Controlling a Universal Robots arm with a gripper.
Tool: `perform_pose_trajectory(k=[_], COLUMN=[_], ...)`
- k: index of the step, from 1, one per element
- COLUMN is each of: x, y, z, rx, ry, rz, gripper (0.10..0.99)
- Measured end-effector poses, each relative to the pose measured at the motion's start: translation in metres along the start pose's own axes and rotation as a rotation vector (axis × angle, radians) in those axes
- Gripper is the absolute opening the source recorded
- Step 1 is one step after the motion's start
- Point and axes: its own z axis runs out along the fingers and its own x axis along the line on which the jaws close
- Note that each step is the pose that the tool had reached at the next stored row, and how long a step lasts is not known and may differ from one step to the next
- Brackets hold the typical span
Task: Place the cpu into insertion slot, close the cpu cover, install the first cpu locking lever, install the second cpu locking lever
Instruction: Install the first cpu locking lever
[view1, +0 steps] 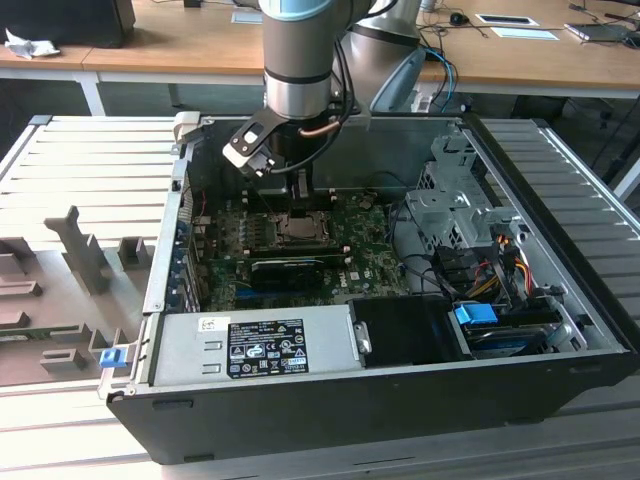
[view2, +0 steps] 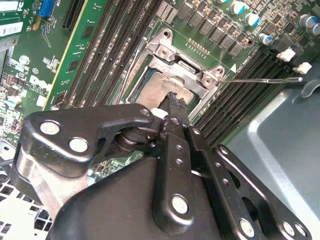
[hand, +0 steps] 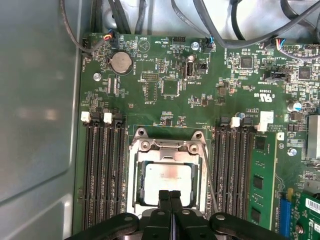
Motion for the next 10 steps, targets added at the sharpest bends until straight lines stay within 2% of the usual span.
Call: perform_pose_trajectory(k=[10], x=[0.0001], y=[0.0003], z=[-0.0086], rx=[0.000], ry=[0.0000], rz=[0.000], gripper=[0.106])
